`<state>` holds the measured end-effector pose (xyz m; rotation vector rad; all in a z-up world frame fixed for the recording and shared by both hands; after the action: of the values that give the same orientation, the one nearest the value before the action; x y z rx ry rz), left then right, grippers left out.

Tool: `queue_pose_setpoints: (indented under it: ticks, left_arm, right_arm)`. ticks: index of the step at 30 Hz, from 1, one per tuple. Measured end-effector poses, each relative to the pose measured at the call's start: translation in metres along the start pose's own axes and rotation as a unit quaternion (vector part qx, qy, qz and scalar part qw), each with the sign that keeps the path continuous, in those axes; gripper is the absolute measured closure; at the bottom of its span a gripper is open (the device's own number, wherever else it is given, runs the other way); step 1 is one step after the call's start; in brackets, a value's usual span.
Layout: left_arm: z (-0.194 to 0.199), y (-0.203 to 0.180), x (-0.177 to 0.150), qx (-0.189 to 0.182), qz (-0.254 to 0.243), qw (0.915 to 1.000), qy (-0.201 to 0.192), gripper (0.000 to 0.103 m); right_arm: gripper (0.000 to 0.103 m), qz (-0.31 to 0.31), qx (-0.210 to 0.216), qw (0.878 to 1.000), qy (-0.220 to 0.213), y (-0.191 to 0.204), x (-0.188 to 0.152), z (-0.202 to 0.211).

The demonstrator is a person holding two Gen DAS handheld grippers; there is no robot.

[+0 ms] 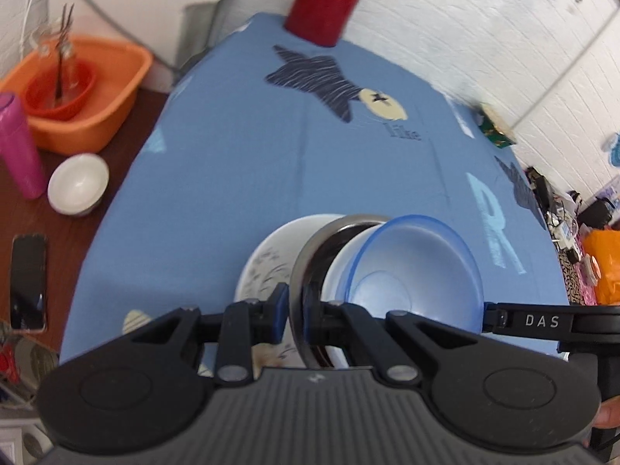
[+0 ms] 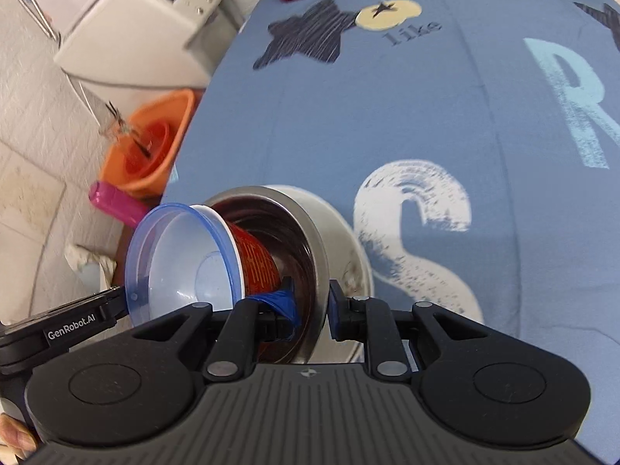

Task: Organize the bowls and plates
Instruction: 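Lift the nested bowls with both tools and lower them onto the plate stack, then open both grippers and pull both tools back from the bowls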

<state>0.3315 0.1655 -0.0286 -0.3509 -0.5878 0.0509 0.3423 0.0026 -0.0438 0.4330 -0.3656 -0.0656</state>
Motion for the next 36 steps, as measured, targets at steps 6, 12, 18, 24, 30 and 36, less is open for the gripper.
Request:
queue_pose_setpoints:
  ticks: [6,12,18,24,30,36]
  left_arm:
    - [-0.014,0.021,-0.01,-0.002,0.015,0.9997,0.019,0.103]
    - [-0.019,0.02,-0.009,-0.01,0.011,0.9998,0.014,0.103]
    - [-0.022,0.014,-0.004,-0.018,0.009,0.9998,-0.003,0.103]
    - [-0.025,0.015,0.006,-0.017,0.026,0.9992,-0.023,0.088]
    - [0.008,0.008,0.019,0.013,0.001,0.9971,-0.075,0.07]
    - [0.031,-0.02,0.004,0.013,-0.032,0.9942,-0.101,0.06]
  right_arm:
    - [0.102,0.0,-0.017,1.0,0.022,0.003,-0.005,-0.022]
    - [0.1,-0.017,-0.019,0.999,0.026,-0.001,-0.007,-0.024]
    - [0.098,-0.006,-0.032,0.999,0.027,-0.008,-0.011,-0.019]
    - [0.094,0.016,-0.047,0.999,-0.015,-0.006,-0.002,-0.001]
    - [0.094,0.036,-0.033,0.996,-0.079,-0.006,0.011,0.024]
    - [0.092,0.026,0.026,0.993,-0.116,-0.015,-0.011,0.048]
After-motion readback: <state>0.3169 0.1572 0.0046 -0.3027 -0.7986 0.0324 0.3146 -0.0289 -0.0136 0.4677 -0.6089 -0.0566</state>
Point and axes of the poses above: each gripper's, at about its wrist camera, not at the fingertips, and z roughly against the way its jaws point, y to its left, x to its top, the point moved 10 cm from there along -z, roughly the way its jaws point, and after that the axes turned 6 degrees about -z, right-handed, at the moved point
